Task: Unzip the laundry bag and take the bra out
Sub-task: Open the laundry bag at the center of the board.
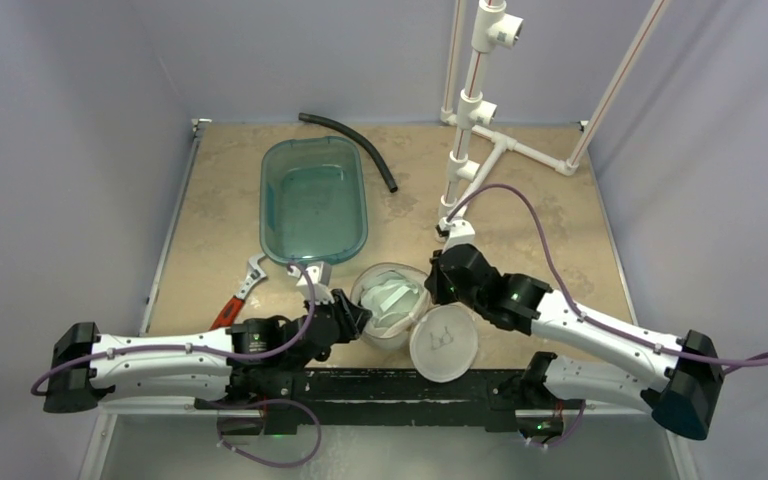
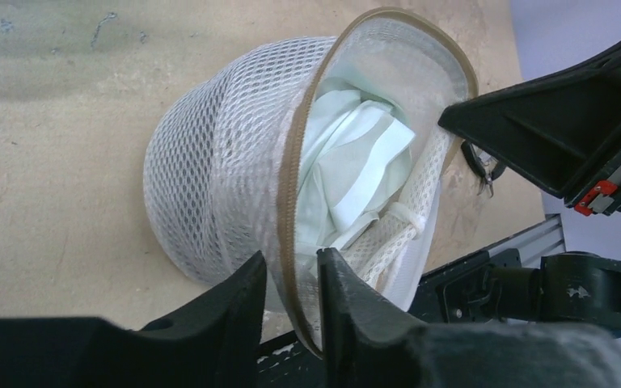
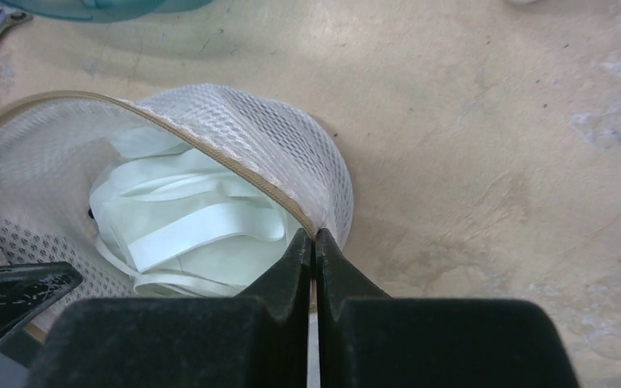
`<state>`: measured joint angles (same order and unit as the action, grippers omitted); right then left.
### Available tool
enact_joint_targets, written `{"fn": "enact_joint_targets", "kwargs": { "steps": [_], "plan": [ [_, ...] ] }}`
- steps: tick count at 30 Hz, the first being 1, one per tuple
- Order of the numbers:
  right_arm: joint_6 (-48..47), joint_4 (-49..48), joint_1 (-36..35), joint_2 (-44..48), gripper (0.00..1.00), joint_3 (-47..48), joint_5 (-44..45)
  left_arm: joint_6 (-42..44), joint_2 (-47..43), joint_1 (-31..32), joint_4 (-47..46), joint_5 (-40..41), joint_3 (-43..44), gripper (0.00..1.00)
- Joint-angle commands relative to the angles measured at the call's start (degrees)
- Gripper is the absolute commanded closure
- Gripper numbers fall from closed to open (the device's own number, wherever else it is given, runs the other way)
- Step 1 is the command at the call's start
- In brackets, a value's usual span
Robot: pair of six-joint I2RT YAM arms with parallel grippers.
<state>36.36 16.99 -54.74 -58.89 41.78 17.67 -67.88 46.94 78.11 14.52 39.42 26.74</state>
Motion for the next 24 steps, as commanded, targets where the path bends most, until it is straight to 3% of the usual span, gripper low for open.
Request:
{"fn": "enact_joint_targets", "kwargs": {
  "steps": [1, 6, 11, 15, 16, 21, 24],
  "plan": [
    [-3.27, 7.16, 0.0, 1.04, 1.0, 6.59, 7.21, 1.76, 1.95, -0.3, -7.04, 0.53, -0.18, 0.78],
    [-4.53, 12.51, -0.06, 1.29, 1.0, 10.36, 10.67, 3.08, 8.03, -0.26, -9.8, -1.11, 1.58, 1.0],
    [-4.42, 14.46, 0.02, 1.89, 1.0, 12.16, 11.23, 2.25, 10.74, -0.3, -11.63, -2.82, 1.66, 1.0],
    [-5.24, 14.46, -0.06, 2.27, 0.57, 15.56, 11.16, 2.6, 10.29, -0.28, -11.39, -3.05, 1.91, 1.0],
    [-5.3, 14.69, -0.02, 2.75, 0.52, 16.66, 10.17, 2.73, 10.04, -0.32, -11.24, -3.05, 2.13, 1.0],
    [-7.85, 10.12, -0.18, 6.86, 0.48, 19.66, -0.85, 2.89, 9.79, -0.31, -12.05, -3.03, 2.54, 1.0],
    [-10.15, 8.16, -0.93, 4.66, 0.49, 20.27, -7.92, 2.62, 10.46, -0.32, -12.88, -2.99, 2.87, 1.0]
  ]
}}
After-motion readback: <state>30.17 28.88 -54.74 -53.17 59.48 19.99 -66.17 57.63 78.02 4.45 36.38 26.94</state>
